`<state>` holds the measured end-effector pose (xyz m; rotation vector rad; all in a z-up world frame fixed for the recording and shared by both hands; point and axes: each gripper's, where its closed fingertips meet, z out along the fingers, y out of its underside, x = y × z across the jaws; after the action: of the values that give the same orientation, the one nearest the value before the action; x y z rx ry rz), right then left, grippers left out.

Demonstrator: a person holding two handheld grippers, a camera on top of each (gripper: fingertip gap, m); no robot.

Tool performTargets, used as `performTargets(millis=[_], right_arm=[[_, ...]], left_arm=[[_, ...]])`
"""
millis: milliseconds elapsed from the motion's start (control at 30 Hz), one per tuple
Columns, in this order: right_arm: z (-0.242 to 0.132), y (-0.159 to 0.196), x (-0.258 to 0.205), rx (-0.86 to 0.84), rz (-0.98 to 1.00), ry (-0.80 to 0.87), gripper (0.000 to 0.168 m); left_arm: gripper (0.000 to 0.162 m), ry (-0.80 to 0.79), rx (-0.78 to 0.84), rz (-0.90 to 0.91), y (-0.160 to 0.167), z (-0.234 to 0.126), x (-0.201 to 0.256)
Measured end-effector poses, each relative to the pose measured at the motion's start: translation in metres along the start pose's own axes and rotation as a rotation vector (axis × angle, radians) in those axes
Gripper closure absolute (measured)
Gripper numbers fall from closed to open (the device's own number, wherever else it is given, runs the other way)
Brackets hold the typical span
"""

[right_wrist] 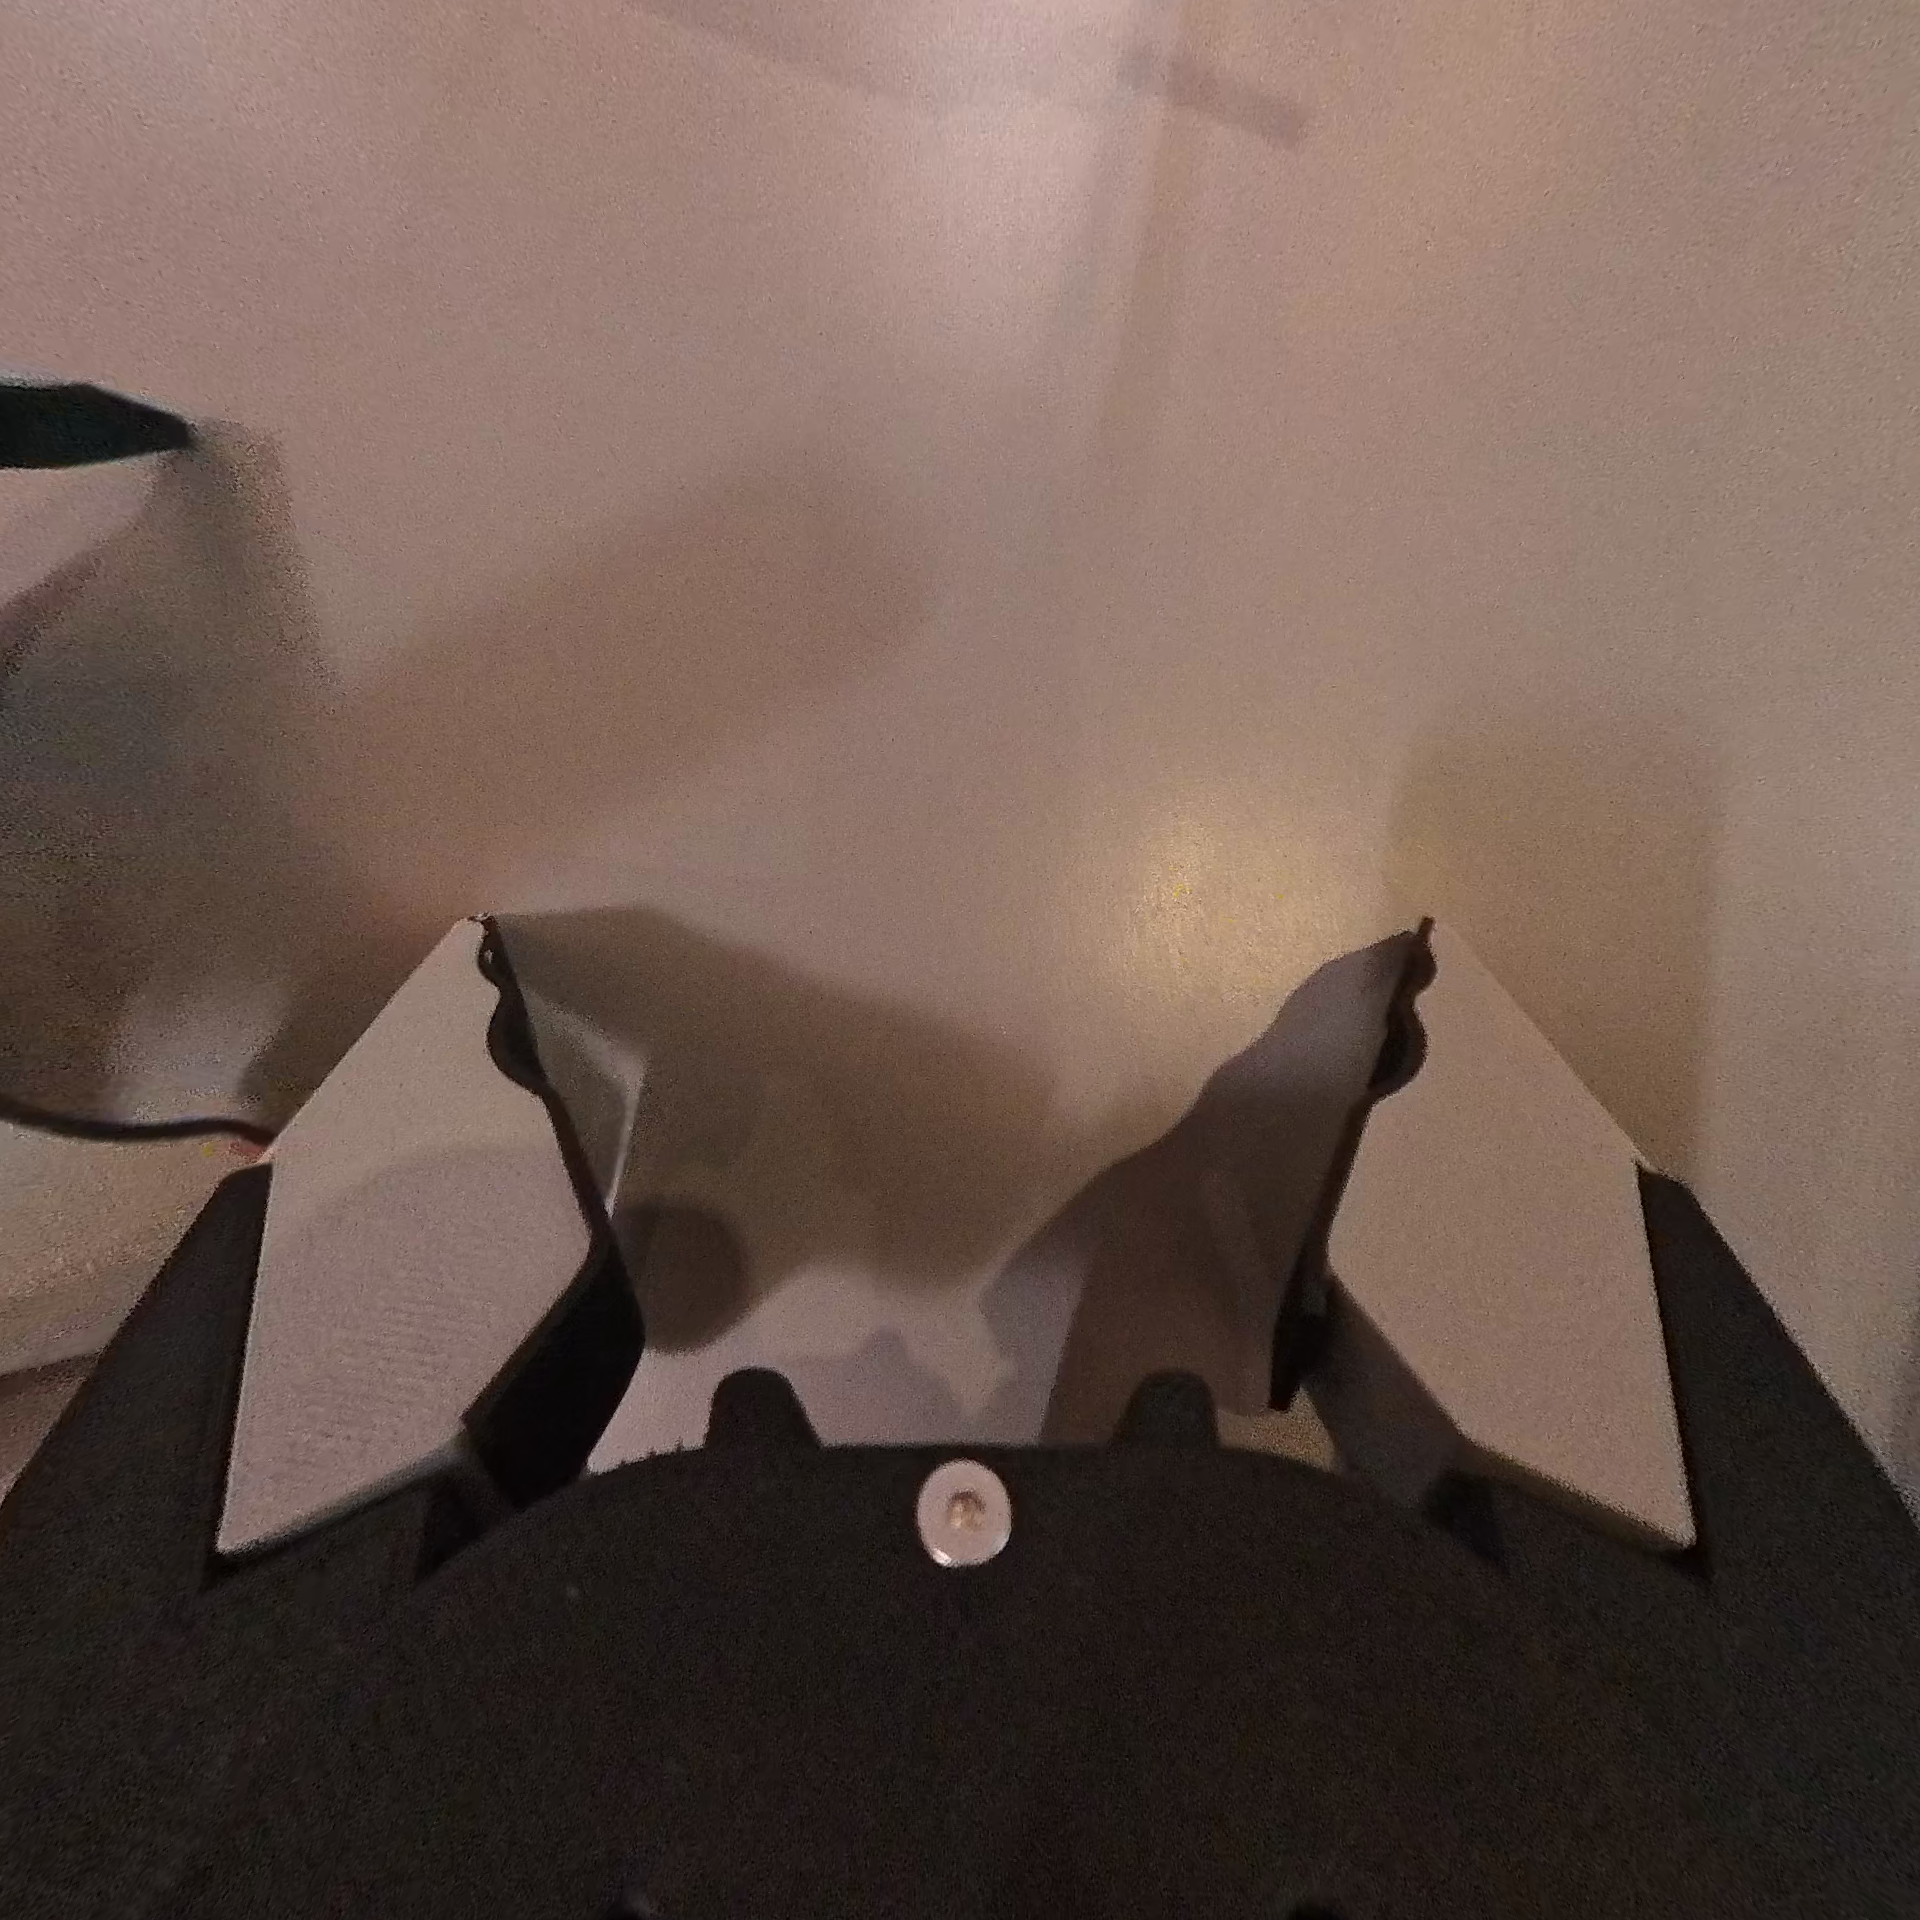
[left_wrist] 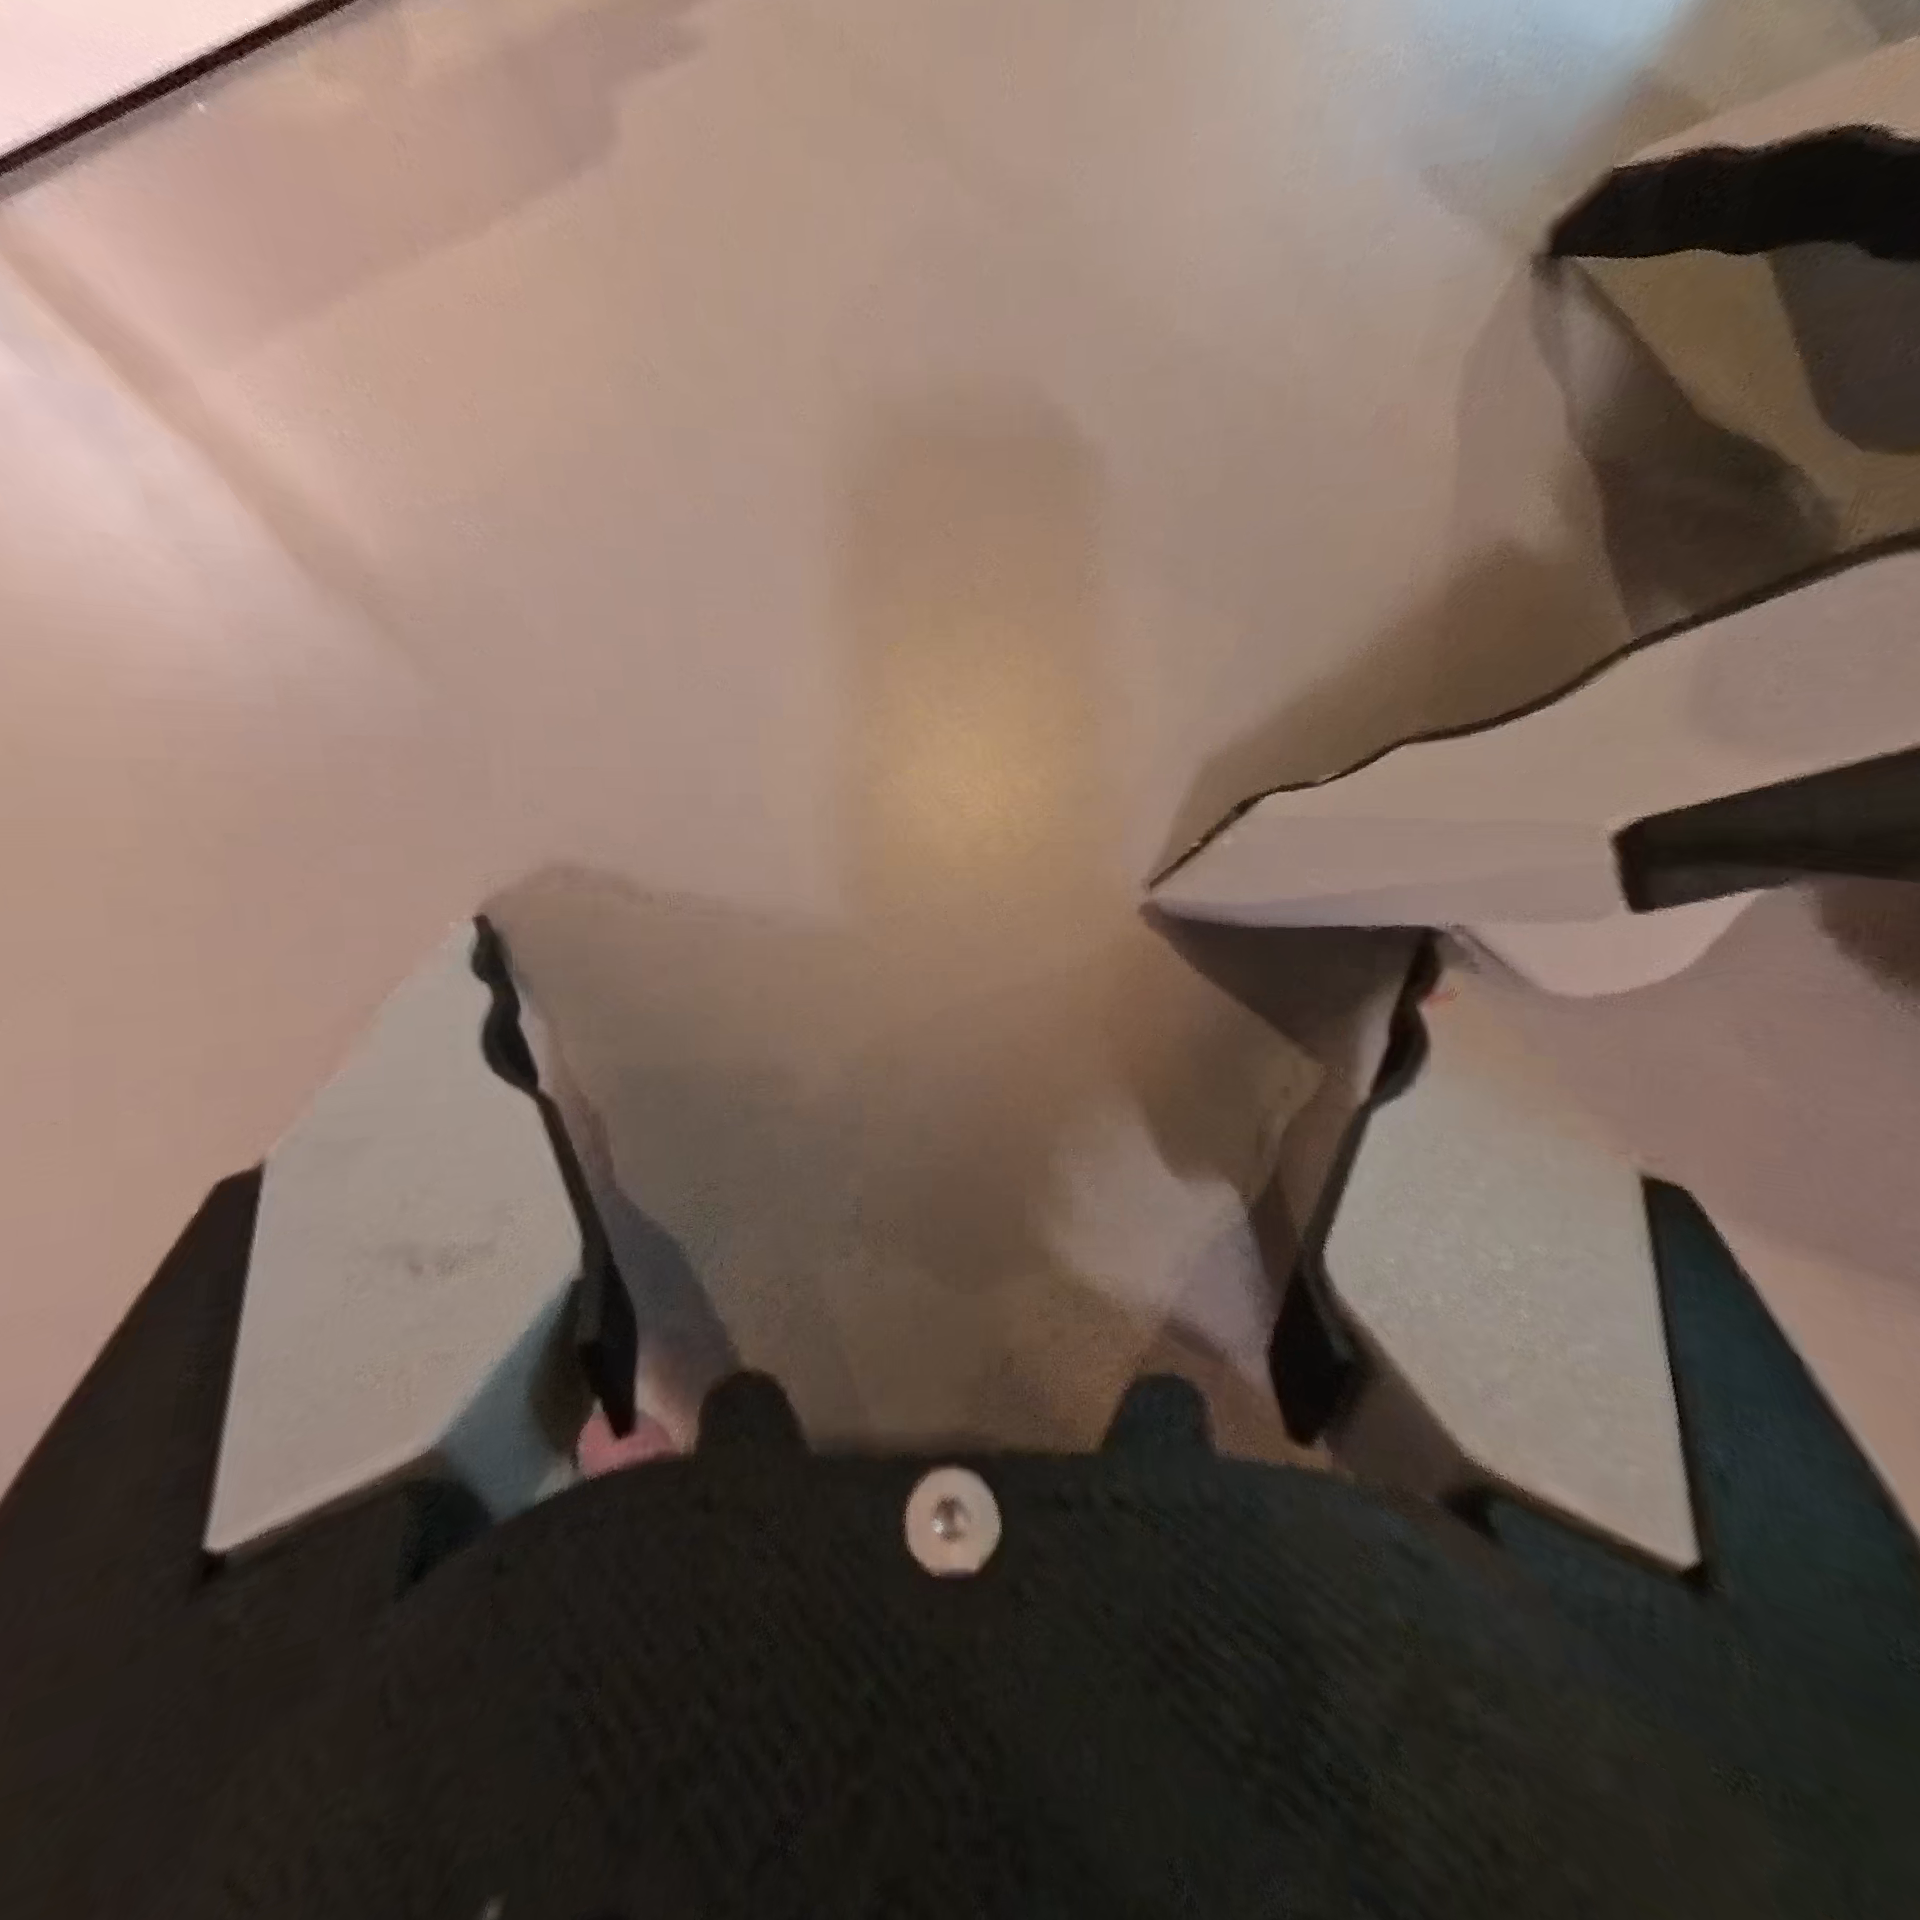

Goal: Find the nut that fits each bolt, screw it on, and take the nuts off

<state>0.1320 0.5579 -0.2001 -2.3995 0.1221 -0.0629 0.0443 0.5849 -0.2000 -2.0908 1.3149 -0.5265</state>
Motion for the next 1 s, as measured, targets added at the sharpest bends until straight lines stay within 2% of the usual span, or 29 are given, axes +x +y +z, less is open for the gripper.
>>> performTargets(millis=[67, 267, 333, 367, 400, 433, 467, 500, 533, 600, 633, 700, 733, 800, 900, 933, 967, 1000], right_arm=[[0.001, -0.001, 0.002, 0.000, 0.002, 0.001, 0.012], [0.005, -0.006, 0.009, 0.005, -0.050, -0.054, 0.012], [0.002, -0.005, 0.009, 0.008, -0.050, -0.070, 0.013], [0.000, -0.003, 0.008, 0.008, -0.074, -0.077, 0.019], [-0.005, -0.002, 0.005, 0.025, -0.103, -0.098, 0.039], [-0.015, -0.002, 0.001, 0.059, -0.131, -0.127, 0.086], [-0.027, -0.002, -0.007, 0.099, -0.169, -0.176, 0.144], [-0.039, -0.007, -0.011, 0.170, -0.199, -0.200, 0.168], [-0.049, -0.017, -0.008, 0.266, -0.215, -0.170, 0.168], [-0.058, -0.038, 0.002, 0.405, -0.264, -0.100, 0.168], [-0.061, -0.038, -0.003, 0.385, -0.240, -0.137, 0.168], [-0.082, -0.028, -0.030, 0.329, -0.189, -0.296, 0.168], [-0.094, -0.017, -0.036, 0.317, -0.198, -0.320, 0.168], [-0.122, 0.011, -0.023, 0.325, -0.200, -0.246, 0.168], [-0.194, 0.038, 0.018, 0.442, -0.249, -0.055, 0.143], [-0.221, 0.044, 0.038, 0.490, -0.251, 0.041, 0.122], [-0.242, 0.051, 0.055, 0.535, -0.246, 0.116, 0.093], [-0.257, 0.062, 0.069, 0.554, -0.238, 0.159, 0.078]], left_arm=[[0.003, 0.089, -0.007, 0.110, -0.008, 0.008, 0.007], [0.006, 0.079, -0.005, 0.099, -0.009, 0.009, 0.005], [0.023, 0.047, 0.000, 0.060, -0.009, 0.003, -0.002], [0.042, 0.033, 0.012, 0.054, -0.008, -0.002, -0.007], [0.065, 0.028, 0.035, 0.061, -0.007, -0.010, -0.010], [0.076, 0.020, 0.069, 0.073, -0.006, -0.020, -0.012], [0.071, 0.004, 0.107, 0.095, -0.008, -0.033, -0.014], [0.063, -0.028, 0.153, 0.110, -0.010, -0.047, -0.018], [0.077, -0.094, 0.212, 0.101, -0.012, -0.060, -0.025], [0.144, -0.238, 0.363, 0.047, -0.017, -0.081, -0.042], [0.162, -0.214, 0.383, 0.079, -0.016, -0.086, -0.038], [0.162, -0.127, 0.340, 0.031, -0.008, -0.106, -0.021], [0.162, -0.088, 0.340, 0.027, -0.001, -0.124, -0.011], [0.162, -0.137, 0.331, 0.018, 0.026, -0.165, -0.010], [0.117, -0.343, 0.342, 0.123, 0.067, -0.236, -0.033], [0.101, -0.393, 0.354, 0.131, 0.080, -0.259, -0.042], [0.077, -0.423, 0.346, 0.130, 0.095, -0.278, -0.051], [0.060, -0.458, 0.316, 0.100, 0.112, -0.293, -0.063]])
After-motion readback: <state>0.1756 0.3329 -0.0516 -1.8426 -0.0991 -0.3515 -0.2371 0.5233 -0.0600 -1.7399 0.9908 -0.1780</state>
